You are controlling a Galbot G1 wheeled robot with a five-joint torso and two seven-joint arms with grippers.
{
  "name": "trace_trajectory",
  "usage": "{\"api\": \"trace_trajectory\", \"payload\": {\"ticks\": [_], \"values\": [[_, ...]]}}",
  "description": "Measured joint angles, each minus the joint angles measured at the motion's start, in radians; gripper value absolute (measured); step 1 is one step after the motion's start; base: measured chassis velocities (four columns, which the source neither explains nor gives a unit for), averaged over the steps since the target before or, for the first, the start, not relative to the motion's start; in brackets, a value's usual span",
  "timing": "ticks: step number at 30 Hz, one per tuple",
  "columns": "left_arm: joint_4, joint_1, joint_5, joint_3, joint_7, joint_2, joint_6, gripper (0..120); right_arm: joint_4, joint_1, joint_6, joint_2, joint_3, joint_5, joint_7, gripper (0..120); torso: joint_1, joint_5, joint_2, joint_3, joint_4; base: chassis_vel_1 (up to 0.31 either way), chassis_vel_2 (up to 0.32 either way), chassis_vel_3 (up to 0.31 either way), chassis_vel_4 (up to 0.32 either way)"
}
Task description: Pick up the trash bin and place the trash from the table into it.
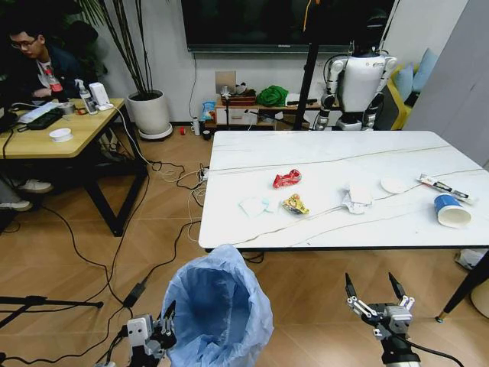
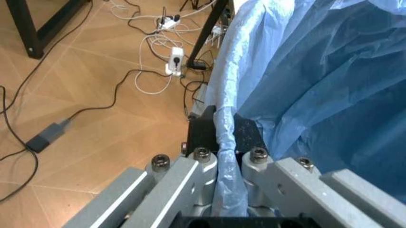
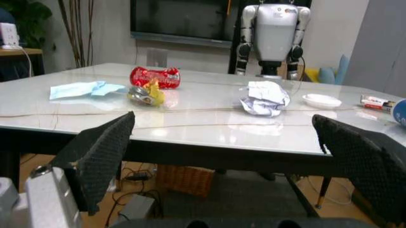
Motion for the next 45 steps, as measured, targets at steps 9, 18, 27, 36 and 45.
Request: {"api": "trace_trajectory", "payload": {"ticks": [9,18,27,36,45], "values": [[0.003,0.004,0.013,0.001,-0.011,0.002,-0.018,0,0.004,-0.003,0.000,0.000,0.001,0.000,0.000,100,0.015,0.0000,0.033,0.019,0.0000,0.000,0.000,0.000,0.000],[-0.008,0.005,0.031,0.000,-0.007,0.004,-0.026,0,0.008,-0.003,0.000,0.000,0.002,0.000,0.000,100,0.015,0.0000,0.033,0.019,0.0000,0.000,0.000,0.000,0.000],[-0.018,0.004,-0.014,0.014,0.069,0.014,0.027,0,-0.008,-0.003,0.001,-0.008,0.003,0.003,0.000,100,0.012,0.0000,0.028,0.016,0.0000,0.000,0.000,0.000,0.000],[-0.070,0.020,-0.134,0.031,0.015,0.049,0.138,0,-0.024,-0.003,0.007,-0.045,0.010,0.017,-0.003,100,0.011,0.0001,0.025,0.015,0.0000,0.000,0.000,0.000,0.000],[-0.100,0.020,-0.184,-0.012,-0.076,0.078,0.235,0,0.021,-0.011,0.010,-0.153,-0.005,0.040,0.031,100,0.010,0.0002,0.022,0.013,0.0001,0.000,0.000,0.000,0.000]]}}
